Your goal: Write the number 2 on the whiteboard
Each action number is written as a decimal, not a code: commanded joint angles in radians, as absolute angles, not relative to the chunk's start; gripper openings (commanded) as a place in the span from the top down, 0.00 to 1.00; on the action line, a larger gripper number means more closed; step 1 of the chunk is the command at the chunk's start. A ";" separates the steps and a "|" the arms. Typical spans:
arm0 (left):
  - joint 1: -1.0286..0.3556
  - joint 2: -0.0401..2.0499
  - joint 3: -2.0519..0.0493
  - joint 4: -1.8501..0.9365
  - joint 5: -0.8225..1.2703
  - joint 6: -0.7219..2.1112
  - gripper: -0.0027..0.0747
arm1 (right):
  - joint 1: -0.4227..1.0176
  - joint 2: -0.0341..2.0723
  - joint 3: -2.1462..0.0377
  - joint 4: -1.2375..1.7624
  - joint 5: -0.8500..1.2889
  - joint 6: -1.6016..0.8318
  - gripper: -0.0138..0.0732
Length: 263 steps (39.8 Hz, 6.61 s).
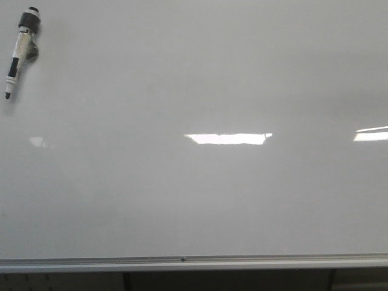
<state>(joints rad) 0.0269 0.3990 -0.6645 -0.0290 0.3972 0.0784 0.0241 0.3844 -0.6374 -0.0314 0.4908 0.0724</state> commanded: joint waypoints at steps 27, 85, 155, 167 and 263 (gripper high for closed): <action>0.027 0.673 -0.710 -0.108 0.454 0.068 0.99 | 0.018 0.822 -0.708 -0.071 0.461 0.048 0.90; -0.150 1.432 -1.041 -0.104 0.214 0.139 0.30 | 0.020 0.841 -0.708 -0.070 0.452 0.043 0.10; -0.150 1.283 -1.148 -0.131 0.710 0.336 0.98 | 0.023 0.841 -0.945 0.101 0.780 -0.147 0.10; -0.205 1.259 -1.272 -0.413 1.077 0.774 0.98 | 0.025 0.912 -1.043 0.377 0.939 -0.468 0.10; -0.432 1.028 -1.181 -0.196 0.946 0.403 0.30 | 0.454 1.185 -1.360 0.110 0.963 -0.392 0.74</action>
<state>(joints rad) -0.4807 1.0763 -1.1747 -0.1842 1.0311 0.4544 0.5161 1.2478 -1.3840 0.0990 1.0642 -0.4353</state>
